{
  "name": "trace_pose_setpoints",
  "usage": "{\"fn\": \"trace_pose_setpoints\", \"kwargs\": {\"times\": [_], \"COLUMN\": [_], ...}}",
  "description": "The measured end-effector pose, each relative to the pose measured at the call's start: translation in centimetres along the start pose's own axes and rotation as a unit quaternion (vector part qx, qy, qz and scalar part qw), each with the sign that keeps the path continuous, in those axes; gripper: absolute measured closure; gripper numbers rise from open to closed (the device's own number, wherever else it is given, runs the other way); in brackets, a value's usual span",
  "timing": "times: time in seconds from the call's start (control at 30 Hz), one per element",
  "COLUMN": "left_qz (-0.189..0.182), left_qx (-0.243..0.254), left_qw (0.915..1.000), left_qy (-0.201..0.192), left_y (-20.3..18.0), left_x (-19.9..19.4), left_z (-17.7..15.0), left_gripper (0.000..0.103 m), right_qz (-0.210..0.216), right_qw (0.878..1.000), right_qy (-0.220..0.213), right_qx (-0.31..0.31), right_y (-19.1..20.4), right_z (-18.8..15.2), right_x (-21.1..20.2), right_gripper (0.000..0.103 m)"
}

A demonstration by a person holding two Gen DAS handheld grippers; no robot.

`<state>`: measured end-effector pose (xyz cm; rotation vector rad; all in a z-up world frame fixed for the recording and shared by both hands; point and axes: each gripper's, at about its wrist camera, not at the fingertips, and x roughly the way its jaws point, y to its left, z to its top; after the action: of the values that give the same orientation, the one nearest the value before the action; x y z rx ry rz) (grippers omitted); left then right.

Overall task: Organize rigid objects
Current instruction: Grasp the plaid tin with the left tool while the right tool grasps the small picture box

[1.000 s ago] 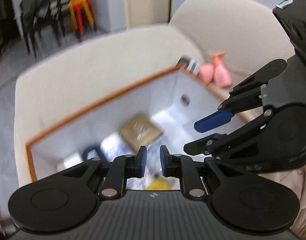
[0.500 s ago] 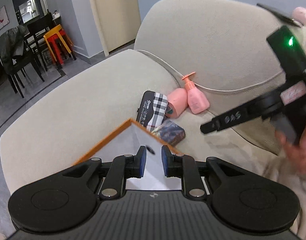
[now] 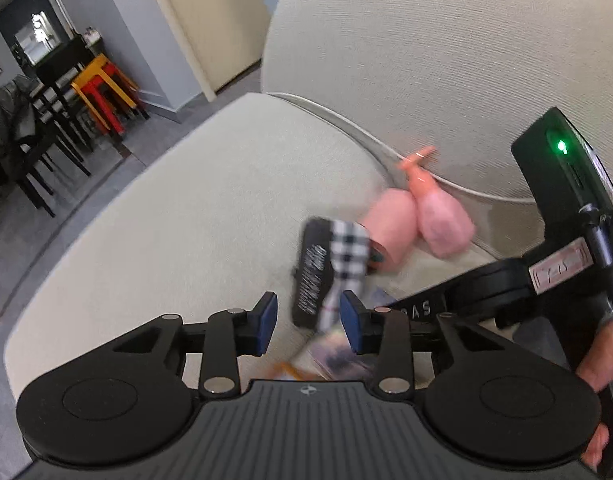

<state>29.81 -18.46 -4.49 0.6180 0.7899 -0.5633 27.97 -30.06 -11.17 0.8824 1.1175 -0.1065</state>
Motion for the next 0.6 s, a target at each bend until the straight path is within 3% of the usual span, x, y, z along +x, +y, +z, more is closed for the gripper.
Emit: {"fn": "trace_pose_setpoints", "kwargs": {"times": [0.1,0.23,0.3,0.47,0.6], "left_qz": [0.004,0.01,0.011,0.012,0.009], "left_qx": [-0.005,0.004,0.009,0.014,0.019], "left_qw": [0.9999,0.9997,0.9993,0.999,0.9989], "left_qy": [0.009,0.024,0.033,0.041,0.041], "left_y": [0.7,0.8,0.6,0.3,0.4], "left_x": [1.0,2.0,2.4,3.1,3.2], "left_z": [0.6,0.6,0.6,0.9,1.4], "left_gripper": [0.059,0.059,0.059,0.061,0.062], "right_qz": [0.007,0.016,0.003,0.03,0.036], "right_qw": [1.0,1.0,1.0,0.998,0.993], "right_qy": [0.014,-0.004,-0.018,-0.047,-0.106], "right_qx": [0.022,0.004,0.003,-0.007,-0.046], "right_y": [0.5,0.8,0.1,0.2,0.9], "right_z": [0.8,0.4,0.6,1.0,0.9], "right_x": [1.0,1.2,1.1,-0.5,-3.8], "right_gripper": [0.042,0.043,0.066,0.075,0.081]}}
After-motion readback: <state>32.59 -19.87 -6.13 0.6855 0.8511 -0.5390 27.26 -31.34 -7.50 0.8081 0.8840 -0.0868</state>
